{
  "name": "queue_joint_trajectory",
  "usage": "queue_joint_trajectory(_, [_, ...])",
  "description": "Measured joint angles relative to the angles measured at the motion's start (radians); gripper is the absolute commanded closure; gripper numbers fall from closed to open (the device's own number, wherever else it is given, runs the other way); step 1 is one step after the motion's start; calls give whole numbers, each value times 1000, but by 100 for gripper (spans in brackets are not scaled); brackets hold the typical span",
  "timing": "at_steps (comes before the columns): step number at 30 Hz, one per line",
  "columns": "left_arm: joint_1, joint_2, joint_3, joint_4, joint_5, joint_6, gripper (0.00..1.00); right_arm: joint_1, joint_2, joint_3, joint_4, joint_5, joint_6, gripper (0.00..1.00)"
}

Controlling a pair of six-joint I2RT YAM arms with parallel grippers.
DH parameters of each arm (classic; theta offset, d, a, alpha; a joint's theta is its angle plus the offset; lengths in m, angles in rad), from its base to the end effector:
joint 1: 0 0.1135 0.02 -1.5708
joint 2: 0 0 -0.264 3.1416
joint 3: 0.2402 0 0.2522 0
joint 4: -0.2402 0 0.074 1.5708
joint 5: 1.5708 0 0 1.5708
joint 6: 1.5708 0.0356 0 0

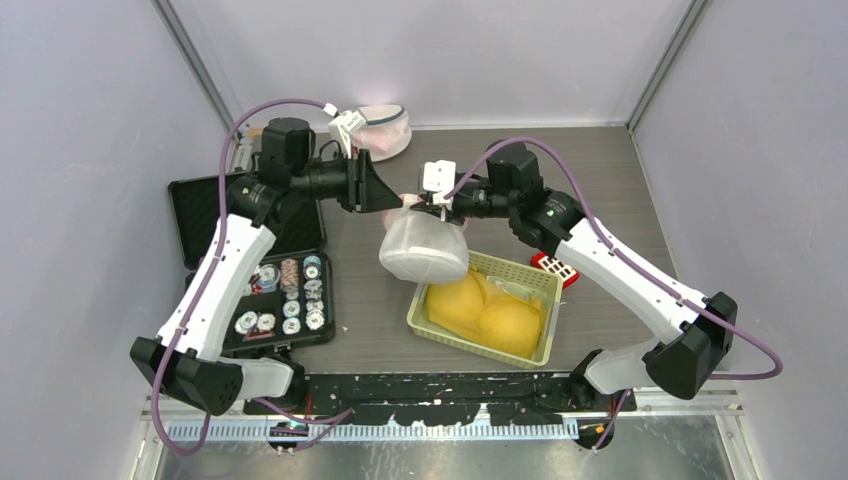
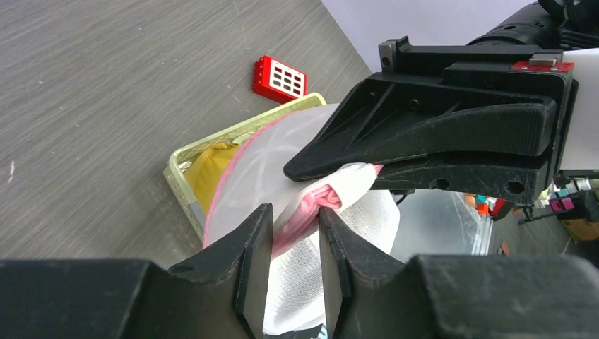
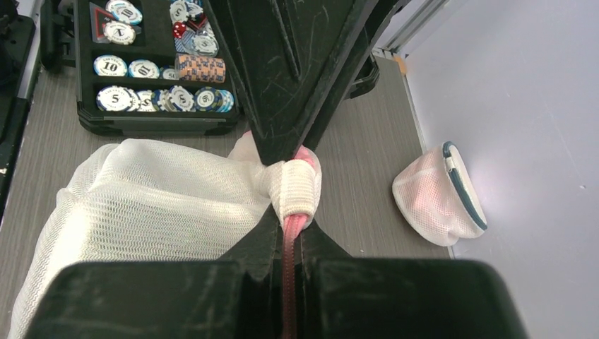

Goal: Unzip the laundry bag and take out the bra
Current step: Unzip the laundry bag at the center of the board.

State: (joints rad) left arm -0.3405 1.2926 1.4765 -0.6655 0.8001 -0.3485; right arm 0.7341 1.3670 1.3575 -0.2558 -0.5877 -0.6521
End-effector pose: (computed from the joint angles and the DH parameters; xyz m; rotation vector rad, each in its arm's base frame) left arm 0.2412 -0.1125 0.4254 0.5178 2.0559 -1.2376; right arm 0.2185 0.2237 0.4025 -1.4571 1.1085 0.5952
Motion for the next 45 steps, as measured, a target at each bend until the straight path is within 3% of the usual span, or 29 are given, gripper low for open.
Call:
queue_joint_trajectory(23, [-40,16,-50,71,7,-129,79,11,-20,-37,-7,28,-2,99])
queue_joint_trajectory(32, [-51,-34,-148,302,87,-161,83,11,-53,-38,-6,21,-5,100])
queue_joint_trajectory(45, [-69,-35,-150,393,125,-161,94,11,-60,-34,-2,-22,5,100])
